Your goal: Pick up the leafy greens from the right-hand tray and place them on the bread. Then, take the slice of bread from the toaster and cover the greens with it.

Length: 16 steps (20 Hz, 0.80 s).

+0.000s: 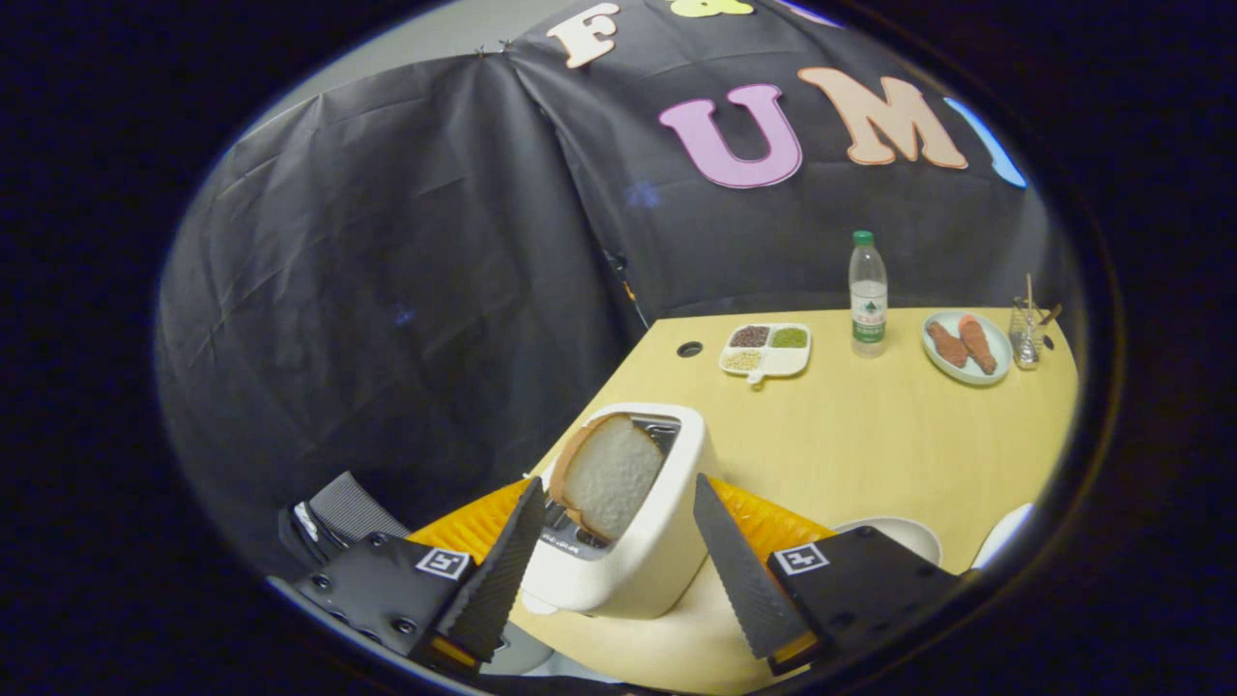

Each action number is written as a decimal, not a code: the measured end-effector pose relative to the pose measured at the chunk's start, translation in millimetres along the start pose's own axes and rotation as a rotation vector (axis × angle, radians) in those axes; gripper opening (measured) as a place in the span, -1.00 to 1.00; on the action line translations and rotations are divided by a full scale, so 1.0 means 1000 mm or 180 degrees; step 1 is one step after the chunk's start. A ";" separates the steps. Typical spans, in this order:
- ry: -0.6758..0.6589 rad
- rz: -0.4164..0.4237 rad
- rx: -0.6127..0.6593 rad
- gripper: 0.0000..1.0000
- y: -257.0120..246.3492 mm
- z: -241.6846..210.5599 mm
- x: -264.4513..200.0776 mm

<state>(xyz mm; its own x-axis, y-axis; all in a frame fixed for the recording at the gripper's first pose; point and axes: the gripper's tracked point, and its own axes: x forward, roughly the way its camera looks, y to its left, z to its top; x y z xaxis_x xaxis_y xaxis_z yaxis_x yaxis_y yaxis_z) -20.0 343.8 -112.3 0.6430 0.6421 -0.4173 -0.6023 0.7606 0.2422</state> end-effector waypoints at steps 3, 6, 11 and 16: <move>0.0064 0.0060 -0.0015 0.91 0.017 -0.008 0.018; 0.0089 0.0015 -0.0111 0.88 0.023 -0.009 0.034; 0.0141 -0.0133 -0.0441 0.41 0.018 -0.017 0.043; 0.0157 -0.0223 -0.0429 -0.18 0.010 -0.011 0.041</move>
<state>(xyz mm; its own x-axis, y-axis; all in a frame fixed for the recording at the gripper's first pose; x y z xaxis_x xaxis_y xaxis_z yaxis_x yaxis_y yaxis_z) -4.9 376.8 -136.5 0.6638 0.5798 -0.4725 -0.6169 0.7816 0.0925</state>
